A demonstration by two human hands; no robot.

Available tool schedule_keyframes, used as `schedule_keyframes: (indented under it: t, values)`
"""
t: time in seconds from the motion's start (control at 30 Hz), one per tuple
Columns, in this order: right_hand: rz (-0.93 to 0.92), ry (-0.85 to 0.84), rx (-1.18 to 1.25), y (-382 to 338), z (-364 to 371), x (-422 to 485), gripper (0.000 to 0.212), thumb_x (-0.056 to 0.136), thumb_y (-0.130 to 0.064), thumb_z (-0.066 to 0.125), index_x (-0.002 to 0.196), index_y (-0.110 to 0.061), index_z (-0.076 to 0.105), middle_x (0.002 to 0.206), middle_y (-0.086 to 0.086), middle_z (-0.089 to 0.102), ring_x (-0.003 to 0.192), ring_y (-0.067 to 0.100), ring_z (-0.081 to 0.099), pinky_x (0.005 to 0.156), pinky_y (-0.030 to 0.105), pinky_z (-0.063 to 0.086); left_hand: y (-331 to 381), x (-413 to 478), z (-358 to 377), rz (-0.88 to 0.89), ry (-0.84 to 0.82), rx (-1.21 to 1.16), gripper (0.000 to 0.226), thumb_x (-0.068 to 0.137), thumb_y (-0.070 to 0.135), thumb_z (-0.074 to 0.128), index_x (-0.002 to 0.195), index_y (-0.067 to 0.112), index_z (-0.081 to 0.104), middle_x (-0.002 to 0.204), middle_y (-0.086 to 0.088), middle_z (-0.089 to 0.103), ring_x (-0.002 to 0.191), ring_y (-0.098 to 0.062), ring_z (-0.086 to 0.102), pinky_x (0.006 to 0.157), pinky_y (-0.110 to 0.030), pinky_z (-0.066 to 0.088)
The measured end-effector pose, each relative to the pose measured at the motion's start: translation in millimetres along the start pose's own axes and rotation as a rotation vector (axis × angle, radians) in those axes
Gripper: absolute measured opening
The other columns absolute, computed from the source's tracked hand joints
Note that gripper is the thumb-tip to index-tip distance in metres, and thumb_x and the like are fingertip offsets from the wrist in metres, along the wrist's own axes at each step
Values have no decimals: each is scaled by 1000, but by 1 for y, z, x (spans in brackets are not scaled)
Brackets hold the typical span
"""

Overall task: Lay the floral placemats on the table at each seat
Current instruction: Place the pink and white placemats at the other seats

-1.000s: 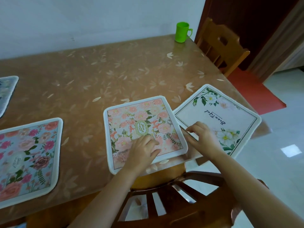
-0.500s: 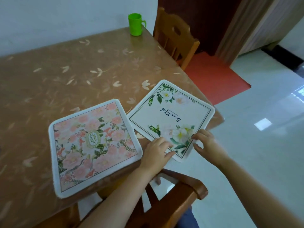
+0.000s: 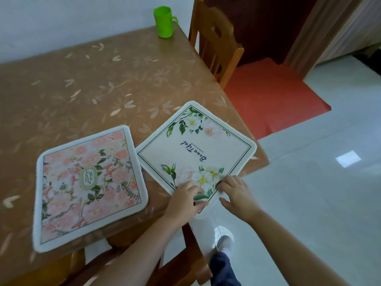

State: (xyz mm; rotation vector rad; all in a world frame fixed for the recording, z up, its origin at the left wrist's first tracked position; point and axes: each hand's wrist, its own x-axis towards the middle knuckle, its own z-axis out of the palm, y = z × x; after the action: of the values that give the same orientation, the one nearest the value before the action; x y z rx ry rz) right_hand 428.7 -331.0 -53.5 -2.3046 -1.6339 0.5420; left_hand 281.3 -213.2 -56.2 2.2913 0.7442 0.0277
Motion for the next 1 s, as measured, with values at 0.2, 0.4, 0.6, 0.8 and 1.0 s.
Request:
schedule_keyframes:
  t: [0.2,0.4,0.6,0.8,1.0]
  values:
    - [-117,17,53,15,-6,7,29,62,-15,77,88,-11,65,89,10,63,85,30,60,78,39,49,9,5,6,-44,-4,-33,39,75,34,72,105,12,60,108,-5,55,101,-17,47,87,-28,39]
    - [-127,68,169,16,-18,14,17,63,-15,79,76,-11,69,77,8,65,74,28,62,72,32,45,21,4,5,-89,38,-79,37,73,32,73,100,11,61,102,-5,56,93,-16,53,82,-32,47]
    - [-132,113,229,6,-28,21,12,67,-11,76,71,-6,67,72,12,64,70,29,60,67,34,46,31,0,-5,-95,107,-155,16,77,19,69,92,13,66,91,-4,61,82,-15,59,75,-33,50]
    - [-76,172,210,-11,-30,16,14,67,-12,76,67,-6,64,71,13,63,71,31,58,66,40,47,38,-5,-16,-117,147,-132,8,79,6,63,85,4,68,85,-13,61,78,-25,58,70,-35,46]
    - [-53,170,194,-25,-34,13,9,72,-11,72,79,-8,68,79,13,63,78,31,57,72,43,48,31,-19,-33,-74,188,-136,7,79,5,62,83,2,68,82,-13,60,73,-24,56,69,-36,47]
